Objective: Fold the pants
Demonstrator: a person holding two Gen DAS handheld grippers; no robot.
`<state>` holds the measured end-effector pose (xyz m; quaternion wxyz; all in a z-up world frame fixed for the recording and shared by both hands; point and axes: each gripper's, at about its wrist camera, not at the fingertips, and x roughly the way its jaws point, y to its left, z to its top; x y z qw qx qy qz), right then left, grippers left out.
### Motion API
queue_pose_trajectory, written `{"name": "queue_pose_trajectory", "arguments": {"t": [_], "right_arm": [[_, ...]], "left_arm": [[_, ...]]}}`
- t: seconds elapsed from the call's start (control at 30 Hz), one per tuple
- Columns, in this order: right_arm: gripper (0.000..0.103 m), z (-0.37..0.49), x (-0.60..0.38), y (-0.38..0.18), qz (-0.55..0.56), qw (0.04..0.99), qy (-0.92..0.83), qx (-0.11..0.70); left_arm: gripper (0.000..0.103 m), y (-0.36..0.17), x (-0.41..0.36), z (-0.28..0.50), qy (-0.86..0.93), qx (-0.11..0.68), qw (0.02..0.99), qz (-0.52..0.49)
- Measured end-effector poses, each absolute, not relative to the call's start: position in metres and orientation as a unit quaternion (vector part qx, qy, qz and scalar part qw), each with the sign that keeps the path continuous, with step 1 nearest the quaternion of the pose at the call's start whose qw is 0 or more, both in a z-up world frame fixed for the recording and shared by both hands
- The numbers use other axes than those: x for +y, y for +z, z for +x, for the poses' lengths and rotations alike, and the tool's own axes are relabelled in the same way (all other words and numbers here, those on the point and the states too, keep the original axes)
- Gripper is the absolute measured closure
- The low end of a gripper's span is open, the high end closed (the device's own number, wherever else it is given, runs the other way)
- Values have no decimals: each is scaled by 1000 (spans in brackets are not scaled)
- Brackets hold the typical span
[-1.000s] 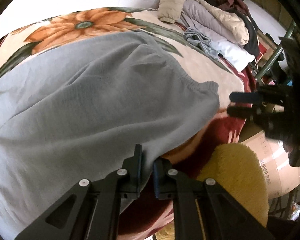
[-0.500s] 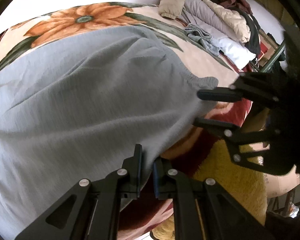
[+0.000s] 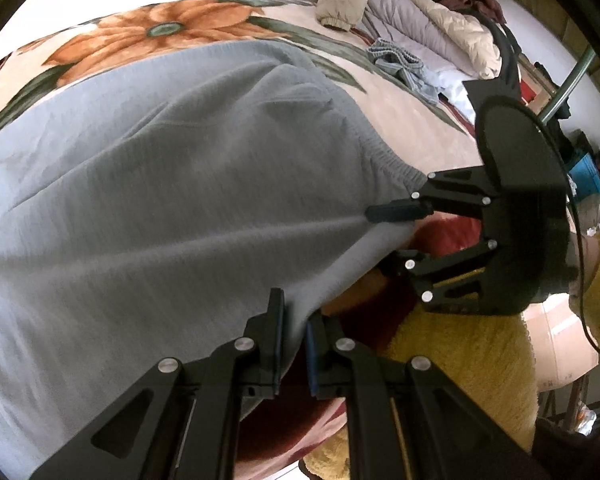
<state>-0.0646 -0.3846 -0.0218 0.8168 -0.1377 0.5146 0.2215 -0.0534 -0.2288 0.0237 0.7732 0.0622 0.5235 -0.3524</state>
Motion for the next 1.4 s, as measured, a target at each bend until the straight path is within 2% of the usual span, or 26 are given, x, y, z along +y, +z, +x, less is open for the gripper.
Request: {"name": "queue_pose_trajectory", "arguments": {"t": [0.07,0.13,0.2,0.27,0.43,0.5,0.57,0.6,0.73,1.03,1.1,1.13,1.33,1.4], "right_arm": [[56,-66,-388,-22,-120,819,225,514],[61,-67,-385,-19,-130,825,209,508],[85,-71,-384,-12,-138,837,184,497],[92,-72,-391,2,-109,848,181,486],[93,-76,-393,41,-71,867,186,458],[94,-75,-390,52,-68,872,184,449],[94,-71,-386,62,-58,877,182,441],[95,-71,-386,68,-48,881,180,435],[95,-71,-388,83,-12,892,176,416],[95,-77,-399,94,19,903,149,403],[95,-79,-401,90,23,902,143,407],[95,-80,-401,86,24,900,143,412],[91,-84,-399,53,9,886,121,448],[77,-85,-400,43,1,885,99,455]], "left_arm": [[93,24,-229,-53,-351,523,774,60],[93,24,-229,-53,-350,523,775,59],[93,24,-227,-55,-348,523,775,64],[89,22,-225,-56,-347,527,773,70],[84,14,-213,-60,-335,539,769,77],[76,16,-207,-62,-331,535,773,79],[60,18,-201,-66,-323,528,780,90],[59,20,-198,-68,-316,524,784,100],[58,19,-173,-74,-266,511,803,150],[58,19,-87,-62,-137,509,842,116],[77,23,-71,-59,-115,503,851,99],[90,26,-59,-57,-111,503,853,81],[96,58,-28,-69,-149,502,852,23],[97,68,-31,-76,-172,506,845,19]]}}
